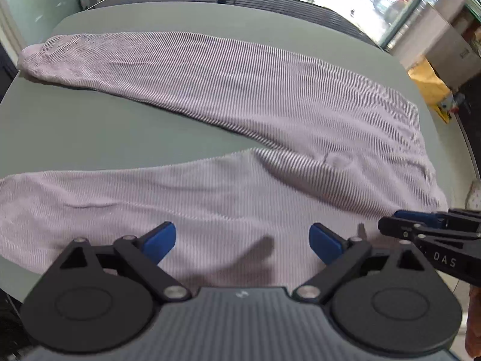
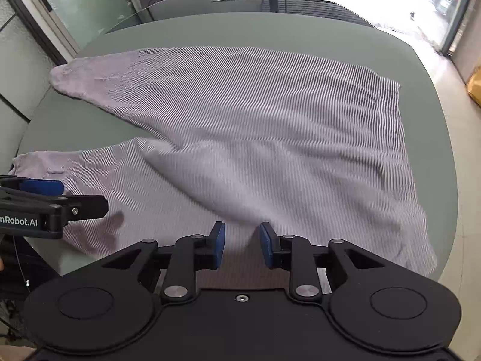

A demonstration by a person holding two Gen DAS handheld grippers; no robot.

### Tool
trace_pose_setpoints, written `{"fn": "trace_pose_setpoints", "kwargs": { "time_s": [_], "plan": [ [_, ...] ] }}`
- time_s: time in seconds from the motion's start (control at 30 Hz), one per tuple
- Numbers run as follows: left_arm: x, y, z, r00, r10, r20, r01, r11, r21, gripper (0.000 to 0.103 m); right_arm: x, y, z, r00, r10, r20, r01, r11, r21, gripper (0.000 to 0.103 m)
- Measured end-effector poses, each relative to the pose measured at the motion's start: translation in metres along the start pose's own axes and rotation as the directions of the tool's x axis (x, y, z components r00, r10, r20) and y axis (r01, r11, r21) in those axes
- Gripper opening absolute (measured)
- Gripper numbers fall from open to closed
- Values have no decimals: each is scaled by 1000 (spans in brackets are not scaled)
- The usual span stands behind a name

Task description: Fold clothes

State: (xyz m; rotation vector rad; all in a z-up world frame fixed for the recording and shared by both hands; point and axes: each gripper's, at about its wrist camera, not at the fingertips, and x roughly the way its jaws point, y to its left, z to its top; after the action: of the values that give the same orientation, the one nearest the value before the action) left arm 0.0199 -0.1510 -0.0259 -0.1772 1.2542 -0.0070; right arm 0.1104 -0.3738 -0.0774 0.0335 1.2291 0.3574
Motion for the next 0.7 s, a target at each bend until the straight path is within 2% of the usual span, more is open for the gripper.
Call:
{"fn": "trace_pose_setpoints", "kwargs": {
  "time_s": [0.2,0.3,0.4,0.53,0.7],
  "plan": [
    [18,-53,7,999,46,-8,-47,976,-213,98,3,-59,24,994,87,-67,-96,984,-148,32],
    [24,-70,1,998,61,-27,-66,956,-286,98,2,-80,32,989,110,-97,-130,964,-232,32],
    [27,-86,-8,995,90,-51,-101,942,-320,98,0,-95,43,989,117,-89,-137,953,-272,31],
    [21,-85,-9,992,125,-28,-126,922,-366,98,-4,-108,59,985,156,-79,-171,951,-257,32],
    [3,-65,3,989,148,28,-125,910,-395,98,-7,-87,48,974,193,-116,-221,911,-349,32]
  ]
}}
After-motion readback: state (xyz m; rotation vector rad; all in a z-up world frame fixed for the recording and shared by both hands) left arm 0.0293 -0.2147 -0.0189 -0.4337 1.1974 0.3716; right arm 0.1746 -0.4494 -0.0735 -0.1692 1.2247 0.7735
